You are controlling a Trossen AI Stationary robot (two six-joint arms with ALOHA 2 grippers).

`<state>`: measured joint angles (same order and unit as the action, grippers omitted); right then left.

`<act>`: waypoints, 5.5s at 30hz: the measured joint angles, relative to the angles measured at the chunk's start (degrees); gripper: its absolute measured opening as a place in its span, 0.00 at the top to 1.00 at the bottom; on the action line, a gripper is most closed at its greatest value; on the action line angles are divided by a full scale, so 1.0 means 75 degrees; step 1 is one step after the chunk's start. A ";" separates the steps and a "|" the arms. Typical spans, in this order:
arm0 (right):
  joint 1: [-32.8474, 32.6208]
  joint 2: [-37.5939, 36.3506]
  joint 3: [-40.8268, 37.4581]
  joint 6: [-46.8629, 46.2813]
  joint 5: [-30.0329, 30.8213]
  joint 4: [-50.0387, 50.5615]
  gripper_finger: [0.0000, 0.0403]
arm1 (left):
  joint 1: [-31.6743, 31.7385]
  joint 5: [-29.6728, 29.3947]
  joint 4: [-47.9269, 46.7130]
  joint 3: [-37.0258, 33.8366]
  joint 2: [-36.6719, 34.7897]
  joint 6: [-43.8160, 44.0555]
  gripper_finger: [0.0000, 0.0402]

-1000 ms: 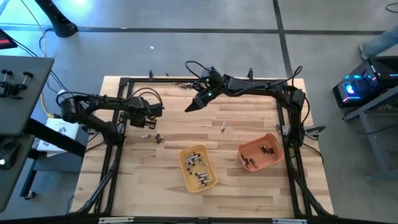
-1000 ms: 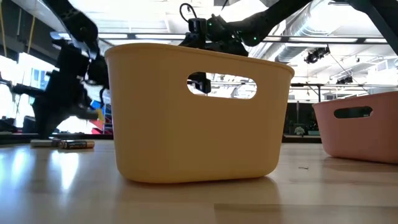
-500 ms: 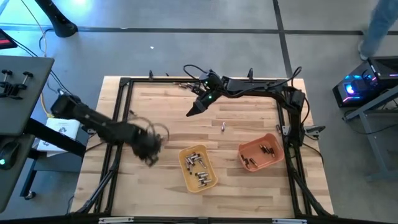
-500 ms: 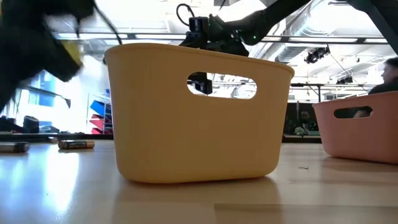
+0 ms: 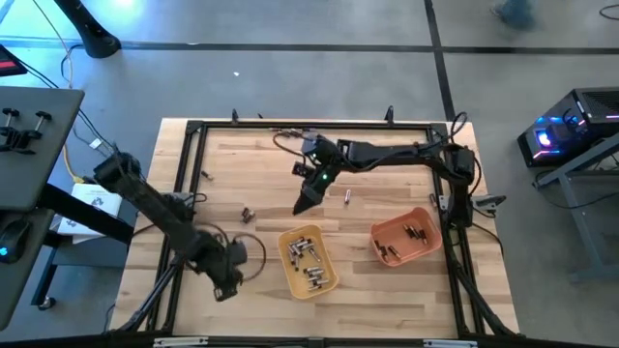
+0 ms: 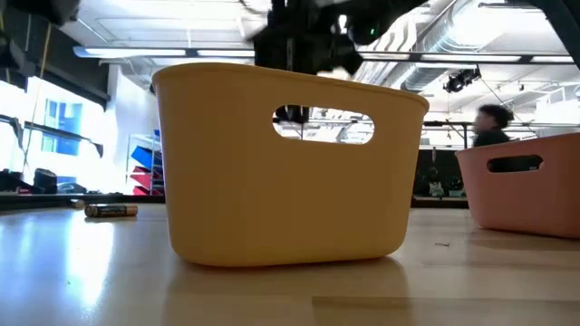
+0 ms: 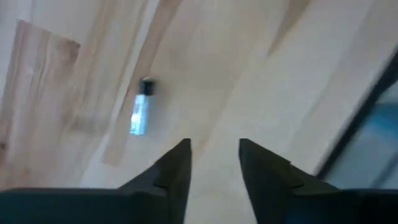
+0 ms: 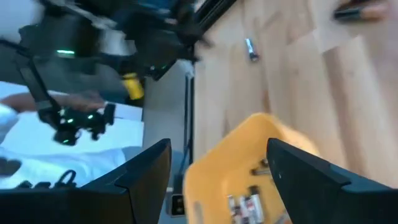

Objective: Sort batteries
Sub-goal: Adjust the silver battery, then put the silver battery into the yellow bin

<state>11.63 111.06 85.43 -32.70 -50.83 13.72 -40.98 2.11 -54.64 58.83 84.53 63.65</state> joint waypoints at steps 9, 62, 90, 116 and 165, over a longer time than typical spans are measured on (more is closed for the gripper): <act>-0.1137 -0.1201 0.0000 -0.1161 0.2570 0.0036 0.36 | -0.1148 -0.1228 0.0471 -0.0006 0.1689 -0.0025 0.42; -0.1893 -0.0007 0.0449 -0.2472 0.4528 -0.1613 0.36 | -0.3131 -0.3930 -0.2146 -0.0857 -0.0774 0.6727 0.39; -0.1816 0.1656 0.4128 0.0223 0.6849 0.5935 0.36 | -0.0511 -0.2964 0.2698 -0.3596 -0.0656 0.8519 1.00; -0.2017 0.1548 0.4132 -0.0739 0.6080 0.4464 0.36 | 0.0160 -0.5032 0.2604 -0.3599 -0.2666 0.6335 1.00; -0.2168 0.3953 0.4514 -0.2832 0.7144 0.4143 0.36 | -0.1695 -0.6018 0.1113 -0.3579 -0.3412 0.8280 1.00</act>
<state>-4.62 140.70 119.28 -53.93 2.75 44.79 -53.69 -43.02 -46.29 31.99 58.94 125.75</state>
